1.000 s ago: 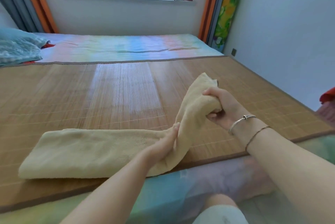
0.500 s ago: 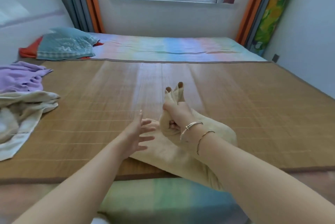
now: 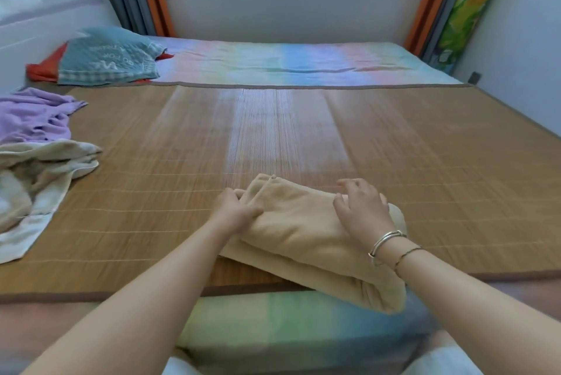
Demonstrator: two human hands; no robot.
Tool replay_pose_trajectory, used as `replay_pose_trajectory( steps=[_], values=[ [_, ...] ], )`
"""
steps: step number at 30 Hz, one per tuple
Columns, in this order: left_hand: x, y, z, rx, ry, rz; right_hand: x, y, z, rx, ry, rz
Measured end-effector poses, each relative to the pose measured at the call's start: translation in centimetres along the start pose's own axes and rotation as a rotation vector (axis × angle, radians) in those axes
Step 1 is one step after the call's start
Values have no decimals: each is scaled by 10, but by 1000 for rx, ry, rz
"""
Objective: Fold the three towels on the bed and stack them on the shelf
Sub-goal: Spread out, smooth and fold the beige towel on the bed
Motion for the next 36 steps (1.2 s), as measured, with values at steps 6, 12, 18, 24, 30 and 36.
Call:
replay_pose_trajectory(
  steps=[6, 12, 18, 24, 30, 36],
  values=[
    [18, -24, 19, -48, -12, -152, -30, 27, -29, -145, 10, 177],
    [18, 0, 64, 58, -133, -220, -45, 52, -28, -203, -34, 153],
    [15, -4, 59, -69, -293, -94, -55, 37, -55, 195, 22, 7],
    [-5, -13, 71, -309, -379, 116, -81, 38, -81, 996, 622, 205],
    [-35, -48, 67, -620, -284, 191, -88, 19, -53, 1251, 635, 396],
    [-91, -158, 75, -952, -125, -53, -81, 6, 66, 1384, 456, 566]
  ],
)
Point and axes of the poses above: each hand's wrist, its own x-axis towards the middle knuckle, its own y-axis out of the palm, z = x × y, the point moved 2 cm from there along x, towards the middle knuckle, and after that the axes turned 2 degrees about z, right-handed, at the moved point
